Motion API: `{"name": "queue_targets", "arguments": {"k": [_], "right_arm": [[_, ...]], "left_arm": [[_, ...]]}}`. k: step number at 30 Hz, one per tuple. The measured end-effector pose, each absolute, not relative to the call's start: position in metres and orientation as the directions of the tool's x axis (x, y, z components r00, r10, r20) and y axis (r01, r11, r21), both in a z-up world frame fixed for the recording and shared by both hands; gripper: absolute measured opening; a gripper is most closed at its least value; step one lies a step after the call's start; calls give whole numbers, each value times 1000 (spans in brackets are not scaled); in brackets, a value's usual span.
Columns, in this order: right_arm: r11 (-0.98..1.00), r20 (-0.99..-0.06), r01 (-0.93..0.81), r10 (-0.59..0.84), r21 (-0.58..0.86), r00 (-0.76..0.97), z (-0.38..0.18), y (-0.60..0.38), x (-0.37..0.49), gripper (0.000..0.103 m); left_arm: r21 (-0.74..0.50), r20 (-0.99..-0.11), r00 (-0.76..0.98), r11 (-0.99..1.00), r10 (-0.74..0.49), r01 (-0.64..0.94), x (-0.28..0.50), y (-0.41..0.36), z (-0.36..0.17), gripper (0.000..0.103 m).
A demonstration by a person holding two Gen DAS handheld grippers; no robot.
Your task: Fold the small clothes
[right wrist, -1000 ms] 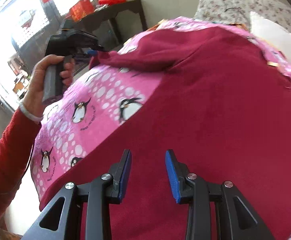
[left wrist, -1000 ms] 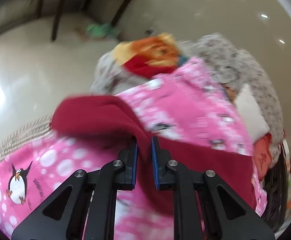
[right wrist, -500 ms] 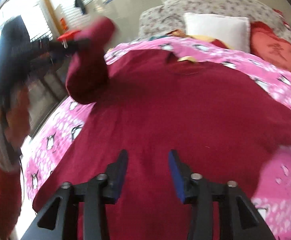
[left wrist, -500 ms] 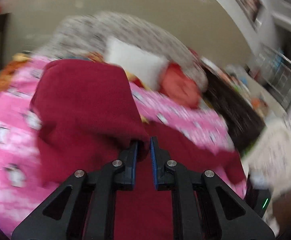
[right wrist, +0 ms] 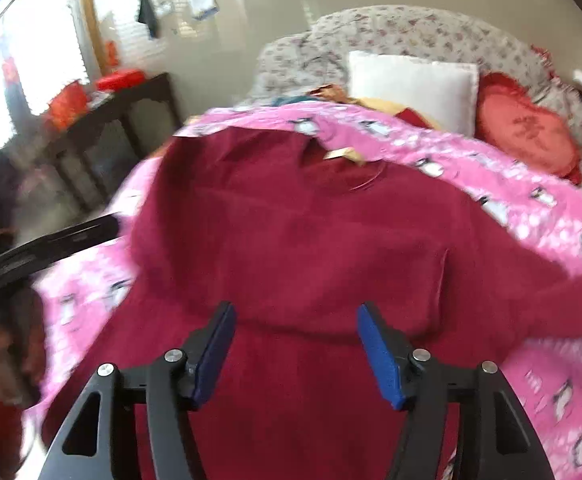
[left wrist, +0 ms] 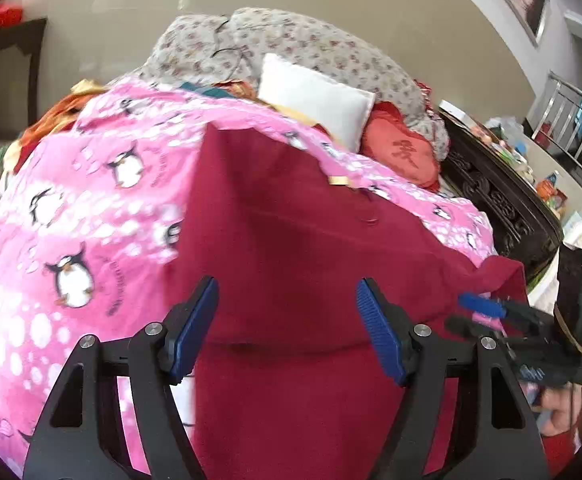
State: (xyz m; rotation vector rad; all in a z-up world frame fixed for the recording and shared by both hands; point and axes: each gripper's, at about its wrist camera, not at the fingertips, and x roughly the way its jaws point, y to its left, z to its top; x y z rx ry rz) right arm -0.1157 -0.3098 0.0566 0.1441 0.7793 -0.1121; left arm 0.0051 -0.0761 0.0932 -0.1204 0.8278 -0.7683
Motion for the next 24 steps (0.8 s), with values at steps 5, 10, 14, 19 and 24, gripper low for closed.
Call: {"name": "queue_targets", "arguments": {"k": [5,10,14,19,24], "right_arm": [[979,-689,170,-50,107,723,62,-325,-103,61],[992,-671,-75,127,106,731,65,-300,-53,61],[974,-670,-227,158,-16,725,63,-258,-3,61],[938,-723,-278,45,-207,689,29,-231,48,21],[953,-700,-271,100,-138,707,39,-248,35,4]], "left_arm": [[-341,-678,455,796,-577,501,21,-63,72,71],[-353,-702,461,827,-543,437,40,-61,45,71],[-349,-698,474,833,-536,429,45,-53,32,71],[-405,-654,473,802,-590,440,49,-44,31,71],[-415,-624,493,792,-606,449,48,-41,37,71]]}}
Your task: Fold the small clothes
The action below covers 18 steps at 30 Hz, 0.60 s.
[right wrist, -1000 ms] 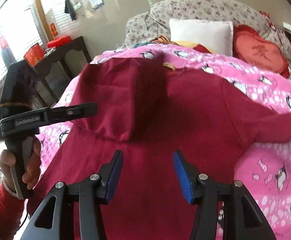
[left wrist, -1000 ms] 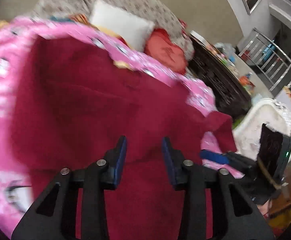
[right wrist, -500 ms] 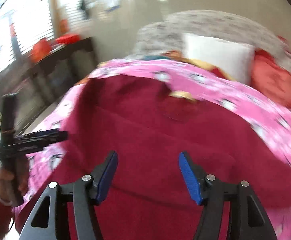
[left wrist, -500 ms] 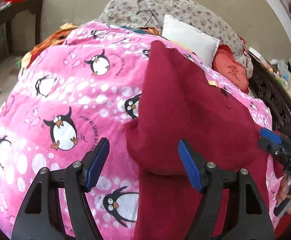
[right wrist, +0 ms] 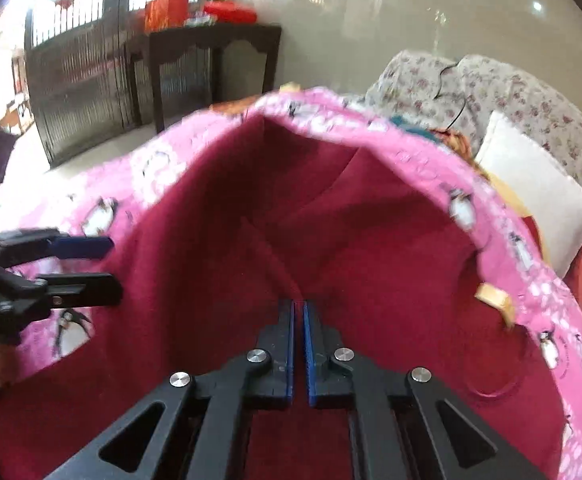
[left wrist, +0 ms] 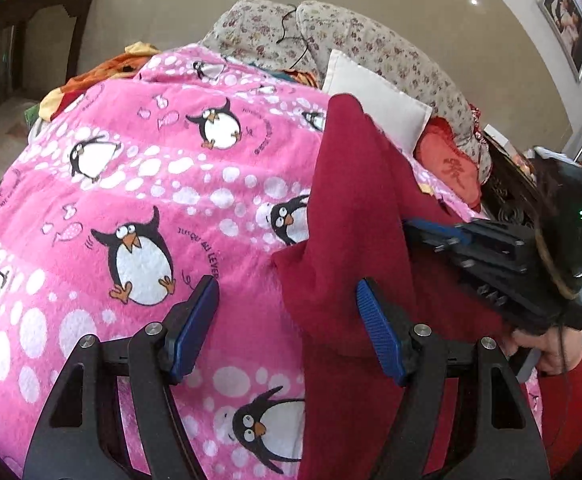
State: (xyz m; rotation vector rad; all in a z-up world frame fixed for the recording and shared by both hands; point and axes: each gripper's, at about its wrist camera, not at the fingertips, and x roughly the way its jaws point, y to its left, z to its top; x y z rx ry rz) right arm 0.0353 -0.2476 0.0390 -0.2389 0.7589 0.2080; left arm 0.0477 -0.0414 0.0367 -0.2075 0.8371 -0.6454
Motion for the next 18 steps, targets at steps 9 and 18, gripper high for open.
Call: {"name": "queue_targets", "arguments": {"k": [9,18], "right_arm": [[983,-655,25,-140,-182,743,58,-307,45,4],[995,-661,66,-96,-70,745,83,-348,-25,50]], "left_arm": [[-413,-614,509,795,-604,445,46,-45,38,71],[-372,-590,539,795,-601,479,33,-48,63,72]]}}
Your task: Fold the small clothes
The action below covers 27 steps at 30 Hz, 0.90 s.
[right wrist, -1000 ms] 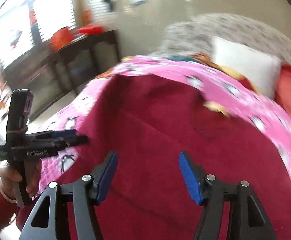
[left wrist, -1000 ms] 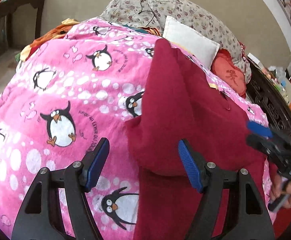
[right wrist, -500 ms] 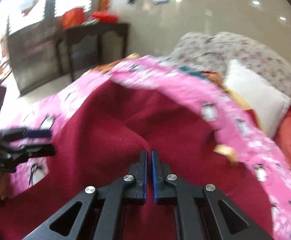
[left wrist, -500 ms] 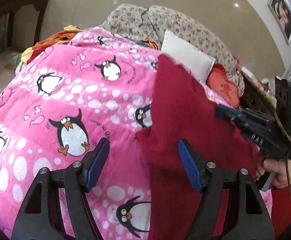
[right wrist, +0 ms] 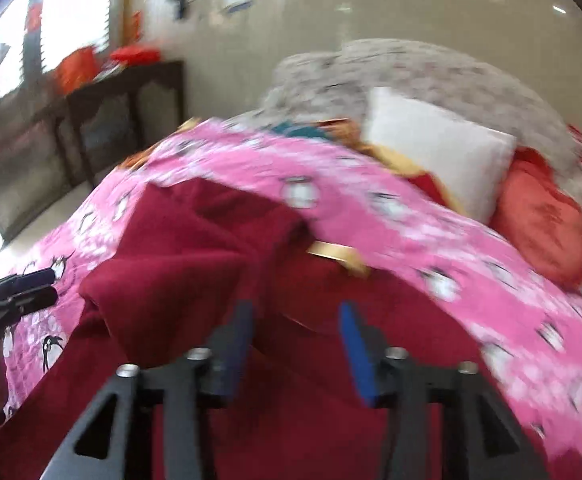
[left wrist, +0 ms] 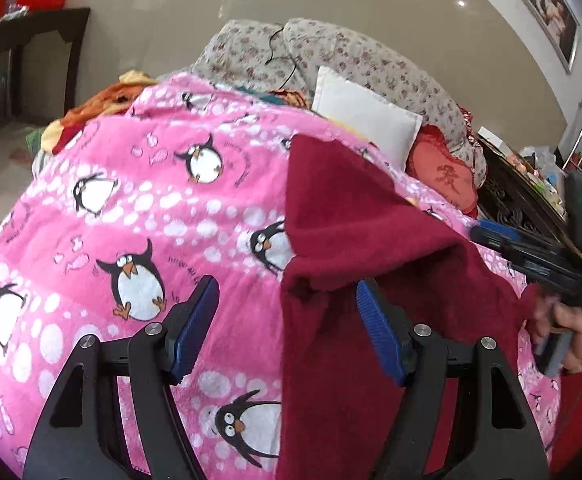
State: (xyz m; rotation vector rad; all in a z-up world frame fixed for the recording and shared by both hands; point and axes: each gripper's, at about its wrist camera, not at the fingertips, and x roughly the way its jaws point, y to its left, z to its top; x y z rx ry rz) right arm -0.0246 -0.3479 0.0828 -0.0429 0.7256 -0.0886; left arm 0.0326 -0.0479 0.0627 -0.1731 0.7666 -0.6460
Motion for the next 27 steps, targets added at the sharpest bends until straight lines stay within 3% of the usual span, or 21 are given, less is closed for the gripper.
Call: {"name": "queue_targets", "arguments": {"k": [5,9,11,12,13,17,20,21,22,24,27], "right_arm": [[977,-742,206,-181,-59,645,59,-404,-75,51],[972,-740,228,-111,58,663,36,-418,-84,54],[977,-697,205,-106,59,709,37,-415,-85,48],[983,-694,175,-88,56,715,35,-412,-83,34],[983,-704,174,-88,51,705,34,-411,-79,31],[988,-679,152,-99,20,727,46,-403,-81,31],[992,-738,124,-102,-24,667,33,-402,-65,30],[992,-742,118,-119,-54,660,31,-399,-65,13],[990,-739,113,-134,-79,660,34,-397,-65,5],[992,-721,92,-127,-88,681,50,-398,-74,5],[974,-626,178,-226,-140,746,86,-413,-92,5]], "left_arm": [[-391,-610,506,787,-610,477,35,-57,50,72],[-366,-631,496,792,-597,489,30,-67,49,72],[-333,-621,524,802,-583,496,25,-68,55,72],[-323,-620,534,807,-575,494,23,-67,57,72],[-320,-621,537,810,-571,491,24,-67,58,72],[-342,-616,533,807,-580,482,26,-65,59,72],[-355,-624,521,805,-582,475,28,-67,57,72],[-355,-629,514,804,-583,477,29,-69,58,72],[-351,-632,510,802,-584,483,29,-72,59,72],[-319,-627,526,805,-575,500,27,-76,67,72],[-286,-616,552,813,-561,507,26,-80,76,72]]}}
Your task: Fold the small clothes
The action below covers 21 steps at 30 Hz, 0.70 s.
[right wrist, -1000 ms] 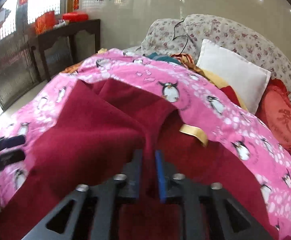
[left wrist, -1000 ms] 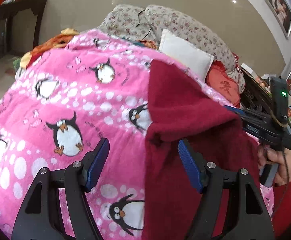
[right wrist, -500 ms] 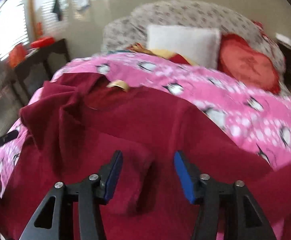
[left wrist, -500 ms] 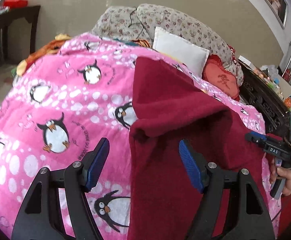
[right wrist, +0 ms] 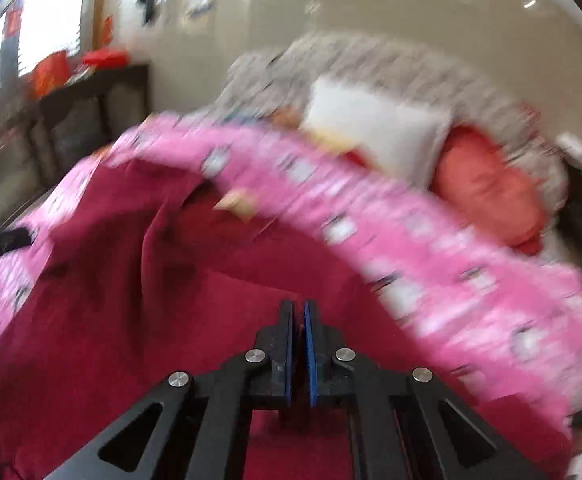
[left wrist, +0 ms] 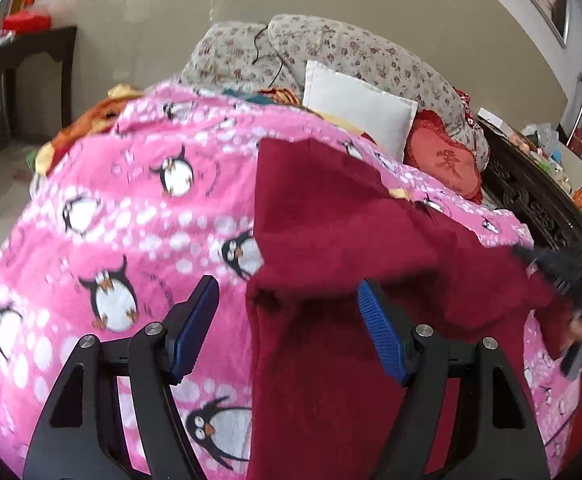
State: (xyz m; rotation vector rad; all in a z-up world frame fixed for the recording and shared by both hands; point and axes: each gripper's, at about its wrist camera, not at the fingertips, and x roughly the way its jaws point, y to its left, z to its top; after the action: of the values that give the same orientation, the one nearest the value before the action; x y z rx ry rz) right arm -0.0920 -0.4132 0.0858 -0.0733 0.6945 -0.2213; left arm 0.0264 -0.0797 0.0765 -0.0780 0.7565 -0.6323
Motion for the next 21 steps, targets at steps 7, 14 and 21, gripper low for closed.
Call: {"name": "queue_targets", "arguments": {"k": [7,14,21], "right_arm": [[940,-717,333,-285,-78,636,59,-461,-82,15],[961,-629,278,-224,-13,744,75,-428,-96,22],[951,-716,307,-185,43,673,26,-441,-72,22]], "left_arm": [[-317,-639,506,798,-579,513,33,-100,69,72],[-234,-699,495,818,-517,525,41,-128,53,73],[-147,-733,531,861,-426,488,52,-134,30,73]]}}
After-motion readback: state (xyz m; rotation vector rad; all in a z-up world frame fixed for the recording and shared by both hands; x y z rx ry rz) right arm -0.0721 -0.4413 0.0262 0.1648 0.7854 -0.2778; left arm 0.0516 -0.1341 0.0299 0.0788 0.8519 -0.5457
